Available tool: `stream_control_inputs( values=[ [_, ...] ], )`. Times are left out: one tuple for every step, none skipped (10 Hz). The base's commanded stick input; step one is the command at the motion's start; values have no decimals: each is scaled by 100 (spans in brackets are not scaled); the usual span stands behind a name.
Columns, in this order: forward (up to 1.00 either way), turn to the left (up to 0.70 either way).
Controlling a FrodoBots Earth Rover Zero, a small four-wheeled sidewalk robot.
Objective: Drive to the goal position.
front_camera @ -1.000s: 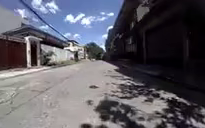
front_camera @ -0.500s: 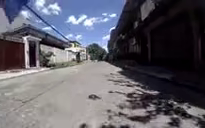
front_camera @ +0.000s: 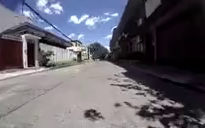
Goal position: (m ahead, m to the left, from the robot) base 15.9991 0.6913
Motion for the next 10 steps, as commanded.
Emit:
stream_control_inputs(
  values=[
    [100,-22],
    [100,0],
    [100,0],
    [100,6],
    [100,1],
    [100,4],
    [100,9],
    [100,6],
    [100,0],
    [100,0]
  ],
)
